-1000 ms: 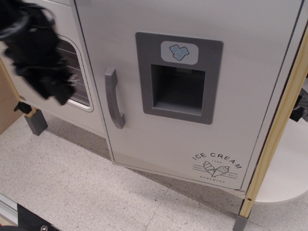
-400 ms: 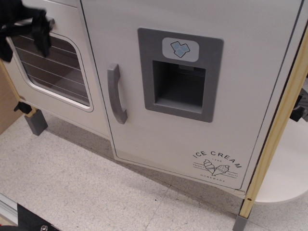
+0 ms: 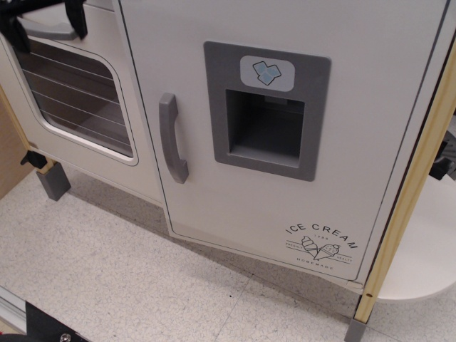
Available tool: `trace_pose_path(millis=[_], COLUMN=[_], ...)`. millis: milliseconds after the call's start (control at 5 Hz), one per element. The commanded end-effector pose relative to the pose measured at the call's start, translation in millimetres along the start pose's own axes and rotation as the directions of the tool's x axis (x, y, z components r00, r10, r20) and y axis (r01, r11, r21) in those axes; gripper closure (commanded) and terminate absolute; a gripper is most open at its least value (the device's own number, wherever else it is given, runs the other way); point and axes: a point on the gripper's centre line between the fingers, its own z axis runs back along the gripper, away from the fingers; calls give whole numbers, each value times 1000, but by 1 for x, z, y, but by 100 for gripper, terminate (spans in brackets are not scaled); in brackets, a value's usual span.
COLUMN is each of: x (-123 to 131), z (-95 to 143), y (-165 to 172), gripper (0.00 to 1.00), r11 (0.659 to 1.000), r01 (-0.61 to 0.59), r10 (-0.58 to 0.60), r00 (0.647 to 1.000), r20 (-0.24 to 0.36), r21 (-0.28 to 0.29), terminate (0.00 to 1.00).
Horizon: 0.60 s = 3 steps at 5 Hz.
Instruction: Open fridge
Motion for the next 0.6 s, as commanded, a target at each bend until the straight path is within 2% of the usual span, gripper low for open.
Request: trace_pose_path(millis=[0,400], x=[10,-18], z=[25,31], y=[-27,-51], gripper=[0,0], r11=[999,993], r01=[-21,75], r10=[22,-72], r00=[999,997], r20=[34,39], r21=[-45,-93], terminate=[0,0])
